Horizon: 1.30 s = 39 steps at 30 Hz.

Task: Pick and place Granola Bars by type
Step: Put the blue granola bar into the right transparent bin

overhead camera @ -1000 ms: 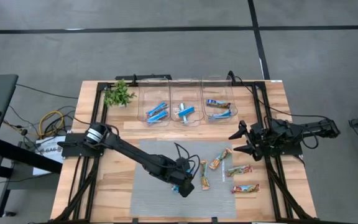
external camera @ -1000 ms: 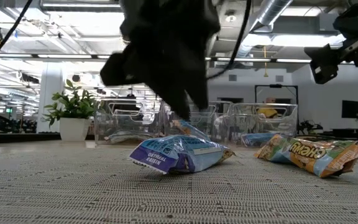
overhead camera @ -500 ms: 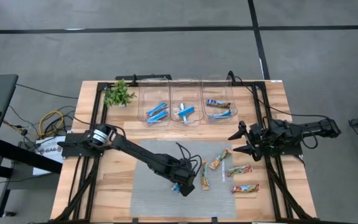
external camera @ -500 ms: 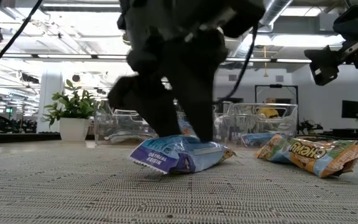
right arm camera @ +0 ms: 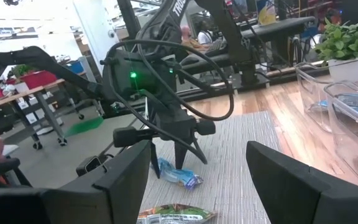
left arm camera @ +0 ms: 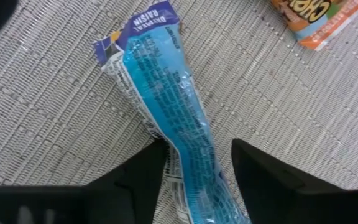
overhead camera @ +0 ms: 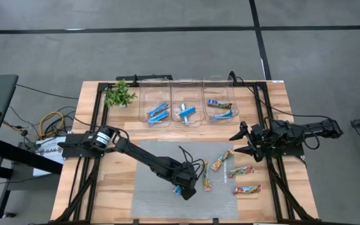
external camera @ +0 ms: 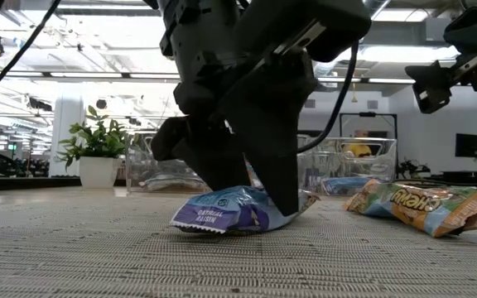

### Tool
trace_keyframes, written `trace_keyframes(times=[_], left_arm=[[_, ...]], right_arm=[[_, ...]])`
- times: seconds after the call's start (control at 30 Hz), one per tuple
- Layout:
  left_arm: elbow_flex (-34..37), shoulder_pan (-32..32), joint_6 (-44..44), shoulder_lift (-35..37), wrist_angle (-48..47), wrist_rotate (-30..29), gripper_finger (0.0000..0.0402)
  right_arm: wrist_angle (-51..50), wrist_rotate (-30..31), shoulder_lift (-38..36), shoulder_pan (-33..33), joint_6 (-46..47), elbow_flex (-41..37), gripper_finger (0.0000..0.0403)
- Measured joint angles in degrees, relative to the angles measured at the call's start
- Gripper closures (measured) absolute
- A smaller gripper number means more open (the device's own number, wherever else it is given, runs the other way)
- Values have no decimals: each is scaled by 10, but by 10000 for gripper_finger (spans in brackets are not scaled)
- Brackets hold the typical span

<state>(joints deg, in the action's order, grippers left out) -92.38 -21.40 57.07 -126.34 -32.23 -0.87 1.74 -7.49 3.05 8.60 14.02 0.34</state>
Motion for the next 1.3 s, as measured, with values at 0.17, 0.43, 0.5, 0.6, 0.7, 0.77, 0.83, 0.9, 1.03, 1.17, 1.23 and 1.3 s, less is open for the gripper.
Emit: trace_keyframes(times=[0.17,0.43,0.5,0.6,0.7,0.77,0.83,0.9,1.03,1.17,1.23,1.3], left_arm=[[0,0,-12,-1,-13,-12,287],[2,6,-37,2,-17,-1,359],[3,9,-42,7,-18,4,363],[5,13,-47,21,-24,-4,363],[4,19,-57,38,-18,-14,358],[4,23,-61,44,-18,-16,357],[4,26,-68,45,-15,-15,357],[4,28,-76,45,-1,-15,357],[4,30,-109,47,55,6,357],[3,34,-175,47,107,47,357],[3,37,-190,48,121,56,356],[2,40,-190,48,126,52,356]], right_arm=[[0,0,0,0,0,0,143],[0,0,0,0,0,0,143],[0,0,0,0,0,0,143],[0,0,0,0,0,0,143],[0,0,0,0,0,0,143],[0,0,0,0,0,0,143],[0,0,0,0,0,0,143],[0,0,0,0,0,0,143],[0,0,0,0,0,0,143],[0,0,0,0,0,0,143],[0,0,0,0,0,0,143],[0,0,0,0,0,0,143]])
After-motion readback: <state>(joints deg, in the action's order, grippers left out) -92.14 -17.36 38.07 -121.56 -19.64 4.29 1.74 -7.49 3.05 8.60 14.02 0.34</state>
